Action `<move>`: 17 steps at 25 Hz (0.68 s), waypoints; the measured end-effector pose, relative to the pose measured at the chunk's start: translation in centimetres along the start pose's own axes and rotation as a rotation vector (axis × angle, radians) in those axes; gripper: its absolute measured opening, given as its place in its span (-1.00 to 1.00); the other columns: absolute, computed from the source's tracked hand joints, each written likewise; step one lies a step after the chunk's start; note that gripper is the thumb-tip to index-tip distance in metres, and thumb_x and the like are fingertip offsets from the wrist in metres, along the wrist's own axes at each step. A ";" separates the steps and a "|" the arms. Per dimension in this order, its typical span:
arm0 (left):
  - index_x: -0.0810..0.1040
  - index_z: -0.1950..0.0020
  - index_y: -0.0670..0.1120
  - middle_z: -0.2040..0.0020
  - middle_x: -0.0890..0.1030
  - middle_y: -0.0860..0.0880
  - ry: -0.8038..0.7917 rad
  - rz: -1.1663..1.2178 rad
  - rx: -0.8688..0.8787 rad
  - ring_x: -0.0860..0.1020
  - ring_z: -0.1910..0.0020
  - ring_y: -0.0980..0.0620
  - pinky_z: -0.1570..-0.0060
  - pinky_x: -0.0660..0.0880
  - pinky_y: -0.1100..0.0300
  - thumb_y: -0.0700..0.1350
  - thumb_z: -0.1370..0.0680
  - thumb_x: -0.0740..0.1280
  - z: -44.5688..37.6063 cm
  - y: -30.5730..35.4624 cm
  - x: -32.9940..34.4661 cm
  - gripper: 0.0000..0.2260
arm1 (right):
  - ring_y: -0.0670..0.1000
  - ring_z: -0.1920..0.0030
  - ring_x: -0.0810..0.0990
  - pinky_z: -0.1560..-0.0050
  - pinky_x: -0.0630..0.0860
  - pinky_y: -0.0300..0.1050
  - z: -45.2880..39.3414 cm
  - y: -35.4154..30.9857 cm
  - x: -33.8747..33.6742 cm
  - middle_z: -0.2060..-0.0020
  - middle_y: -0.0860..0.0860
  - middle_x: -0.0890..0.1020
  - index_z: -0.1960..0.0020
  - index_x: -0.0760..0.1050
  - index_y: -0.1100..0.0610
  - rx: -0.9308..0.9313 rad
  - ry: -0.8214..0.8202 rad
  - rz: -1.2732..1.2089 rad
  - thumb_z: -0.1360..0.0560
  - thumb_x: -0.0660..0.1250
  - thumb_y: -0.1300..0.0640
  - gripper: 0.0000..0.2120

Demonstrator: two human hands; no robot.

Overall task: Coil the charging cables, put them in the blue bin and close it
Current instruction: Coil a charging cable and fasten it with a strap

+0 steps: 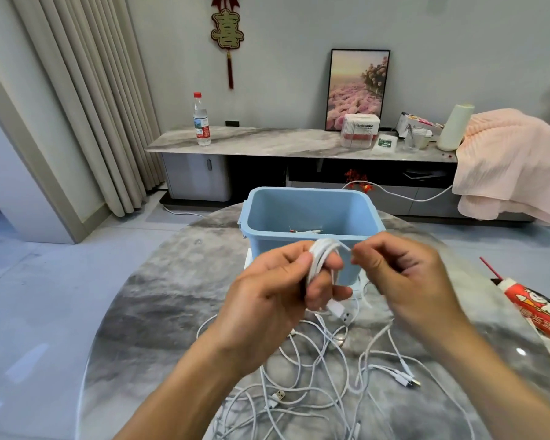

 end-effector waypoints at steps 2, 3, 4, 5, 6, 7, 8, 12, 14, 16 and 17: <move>0.54 0.01 -0.23 0.34 0.36 -0.04 0.055 0.233 0.054 0.30 0.36 0.04 -0.07 0.40 0.11 -0.19 -0.58 0.14 -0.1 0.5 -0.9 -0.79 | -0.15 0.48 0.28 0.45 0.23 -0.22 1.2 1.5 2.8 0.52 -0.08 0.38 0.21 0.56 0.03 0.053 -0.050 -0.011 -0.57 0.28 -0.13 -0.70; 0.52 0.00 -0.23 0.32 0.36 -0.02 0.086 0.342 0.083 0.31 0.35 0.06 -0.10 0.39 0.13 -0.19 -0.59 0.15 -0.1 0.9 -1.6 -0.81 | -0.14 0.48 0.30 0.43 0.25 -0.14 1.9 2.3 4.4 0.51 -0.07 0.39 0.17 0.54 0.02 0.082 -0.111 0.032 -0.57 0.22 -0.19 -0.68; 0.51 -0.01 -0.23 0.31 0.35 -0.01 0.122 0.440 0.112 0.33 0.35 0.08 -0.15 0.44 0.12 -0.18 -0.60 0.15 0.0 1.4 -2.5 -0.82 | -0.15 0.48 0.34 0.40 0.28 -0.10 2.5 3.0 5.8 0.51 -0.08 0.42 0.16 0.51 0.00 0.118 -0.187 0.108 -0.58 0.18 -0.20 -0.67; 0.52 -0.01 -0.23 0.30 0.35 0.00 0.161 0.517 0.140 0.35 0.35 0.08 -0.21 0.48 0.10 -0.18 -0.60 0.15 0.0 1.9 -3.4 -0.82 | -0.16 0.47 0.39 0.36 0.32 -0.07 3.1 3.6 6.8 0.51 -0.10 0.46 0.16 0.49 -0.01 0.162 -0.267 0.180 -0.60 0.16 -0.18 -0.69; 0.54 0.00 -0.22 0.29 0.35 0.00 0.205 0.572 0.172 0.38 0.35 0.08 -0.25 0.49 0.08 -0.19 -0.60 0.16 0.2 2.4 -4.3 -0.81 | -0.16 0.47 0.44 0.33 0.36 -0.04 3.6 4.2 7.5 0.52 -0.11 0.48 0.17 0.48 -0.01 0.226 -0.347 0.206 -0.63 0.16 -0.13 -0.71; 0.54 0.00 -0.22 0.28 0.36 0.01 0.247 0.599 0.206 0.39 0.35 0.08 -0.27 0.48 0.07 -0.20 -0.60 0.16 0.3 3.0 -5.1 -0.82 | -0.16 0.47 0.49 0.28 0.41 -0.01 4.1 4.4 8.1 0.55 -0.09 0.48 0.17 0.47 -0.01 0.302 -0.424 0.163 -0.64 0.17 -0.08 -0.72; 0.54 -0.01 -0.21 0.28 0.37 0.01 0.288 0.589 0.241 0.40 0.35 0.09 -0.28 0.48 0.06 -0.21 -0.61 0.16 0.4 3.4 -5.9 -0.82 | -0.12 0.46 0.53 0.24 0.45 0.02 4.7 4.1 8.7 0.56 -0.07 0.47 0.17 0.48 -0.01 0.361 -0.491 0.098 -0.65 0.16 -0.05 -0.73; 0.51 -0.09 -0.22 0.30 0.47 -0.01 0.433 -0.015 0.349 0.45 0.30 0.06 -0.22 0.49 0.07 -0.18 -0.62 0.15 0.4 5.0 -7.2 -0.81 | -0.19 0.37 0.48 0.23 0.42 -0.13 5.7 0.5 9.7 0.44 -0.18 0.51 0.13 0.39 -0.11 0.261 -0.603 0.259 -0.64 0.12 -0.12 -0.79; 0.54 -0.09 -0.20 0.30 0.50 -0.01 0.411 -0.549 0.394 0.46 0.25 0.05 -0.02 0.46 0.10 -0.16 -0.62 0.16 0.7 5.7 -6.2 -0.80 | -0.13 0.30 0.42 0.19 0.41 -0.08 5.1 -2.5 9.1 0.39 -0.17 0.46 0.18 0.32 -0.18 0.079 -0.547 0.469 -0.58 0.05 -0.22 -0.78; 0.53 -0.09 -0.17 0.28 0.49 0.00 0.264 -0.915 0.376 0.46 0.27 0.04 0.16 0.44 0.12 -0.13 -0.64 0.15 0.6 5.0 -4.2 -0.80 | -0.09 0.35 0.37 0.29 0.36 -0.10 3.4 -4.9 6.2 0.44 -0.12 0.42 0.23 0.37 -0.09 -0.014 -0.386 0.496 -0.52 0.11 -0.22 -0.73; 0.52 -0.08 -0.16 0.26 0.49 0.01 0.181 -1.021 0.357 0.47 0.27 0.03 0.20 0.45 0.09 -0.11 -0.65 0.15 0.6 4.4 -3.2 -0.80 | -0.08 0.39 0.36 0.36 0.32 -0.15 2.8 -5.6 4.5 0.46 -0.10 0.43 0.25 0.43 -0.02 -0.046 -0.323 0.477 -0.51 0.18 -0.20 -0.71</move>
Point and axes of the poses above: each hand's wrist, its own z-axis away from the middle knuckle, its own x-axis out of the palm, y = z × x, the point moved 8 cm from there along -z, towards the middle knuckle
